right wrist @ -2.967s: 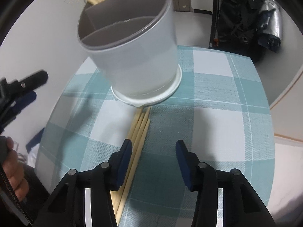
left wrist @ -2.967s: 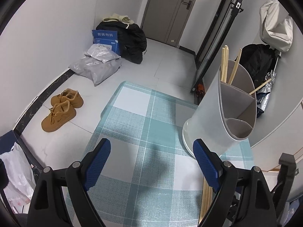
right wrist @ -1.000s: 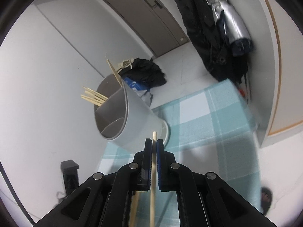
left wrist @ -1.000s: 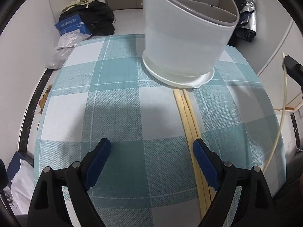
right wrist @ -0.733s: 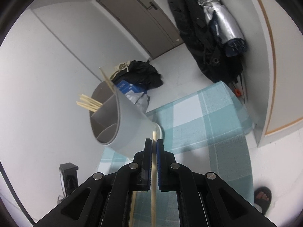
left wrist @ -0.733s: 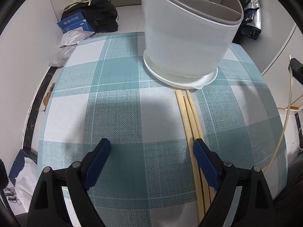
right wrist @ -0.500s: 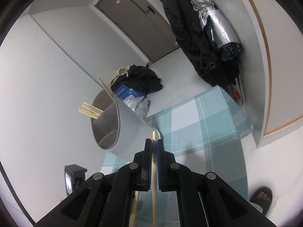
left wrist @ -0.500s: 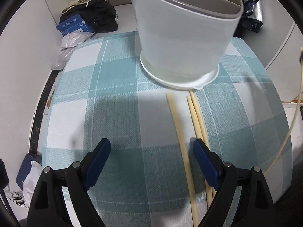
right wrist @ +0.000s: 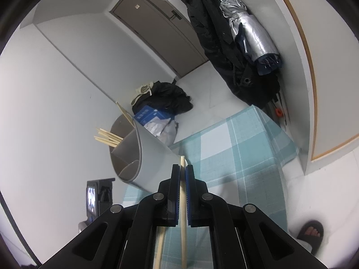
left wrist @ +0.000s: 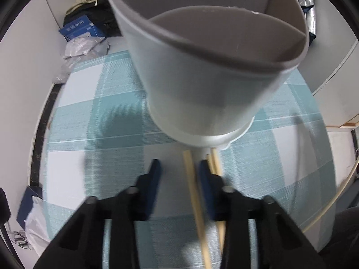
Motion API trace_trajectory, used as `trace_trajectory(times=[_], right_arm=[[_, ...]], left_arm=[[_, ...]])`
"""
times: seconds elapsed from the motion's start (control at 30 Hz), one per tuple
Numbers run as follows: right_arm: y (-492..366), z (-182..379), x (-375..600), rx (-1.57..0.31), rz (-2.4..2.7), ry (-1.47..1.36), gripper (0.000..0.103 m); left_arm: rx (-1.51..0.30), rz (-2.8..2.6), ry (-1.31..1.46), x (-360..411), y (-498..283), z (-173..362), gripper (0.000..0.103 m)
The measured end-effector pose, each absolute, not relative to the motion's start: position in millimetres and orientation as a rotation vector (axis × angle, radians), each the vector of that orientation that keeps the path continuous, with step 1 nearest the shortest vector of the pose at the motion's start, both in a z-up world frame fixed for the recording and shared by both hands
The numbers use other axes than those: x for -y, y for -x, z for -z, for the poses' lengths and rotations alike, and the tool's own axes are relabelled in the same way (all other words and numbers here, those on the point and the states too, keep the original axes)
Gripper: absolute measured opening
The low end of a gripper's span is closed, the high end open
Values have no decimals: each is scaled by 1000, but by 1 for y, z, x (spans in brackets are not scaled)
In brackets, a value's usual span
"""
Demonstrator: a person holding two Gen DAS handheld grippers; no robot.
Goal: Organize utensils
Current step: 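Grasp a chopstick with the left gripper while the right gripper holds its chopstick, then carry both held chopsticks up above the white holder cup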
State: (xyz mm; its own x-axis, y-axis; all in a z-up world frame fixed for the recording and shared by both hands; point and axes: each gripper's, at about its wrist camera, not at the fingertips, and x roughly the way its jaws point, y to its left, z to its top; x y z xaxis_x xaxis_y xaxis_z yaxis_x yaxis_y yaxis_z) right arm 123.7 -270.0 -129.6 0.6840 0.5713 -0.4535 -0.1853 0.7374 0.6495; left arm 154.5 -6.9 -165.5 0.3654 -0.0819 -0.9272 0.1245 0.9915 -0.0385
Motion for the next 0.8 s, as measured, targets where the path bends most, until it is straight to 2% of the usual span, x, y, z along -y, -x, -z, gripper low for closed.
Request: trace_trajectory(times=[0.07,0.1,0.33,0.8], right_arm=[[-123,129,270,-695,-456,-606,4],[-123,129,269,-694,-457,-605,4],[-119,126,266,-693,-453,-586,4],[-86,111,236,-587,-419,-399,4]], left_arm=[[-1195,120,-5,3,-157,166,4],[-1199,117,16,1,-158,166,3],[-1123,118,83,-14,-140,152,3],[-826,254,220,-14,-86,78,2]])
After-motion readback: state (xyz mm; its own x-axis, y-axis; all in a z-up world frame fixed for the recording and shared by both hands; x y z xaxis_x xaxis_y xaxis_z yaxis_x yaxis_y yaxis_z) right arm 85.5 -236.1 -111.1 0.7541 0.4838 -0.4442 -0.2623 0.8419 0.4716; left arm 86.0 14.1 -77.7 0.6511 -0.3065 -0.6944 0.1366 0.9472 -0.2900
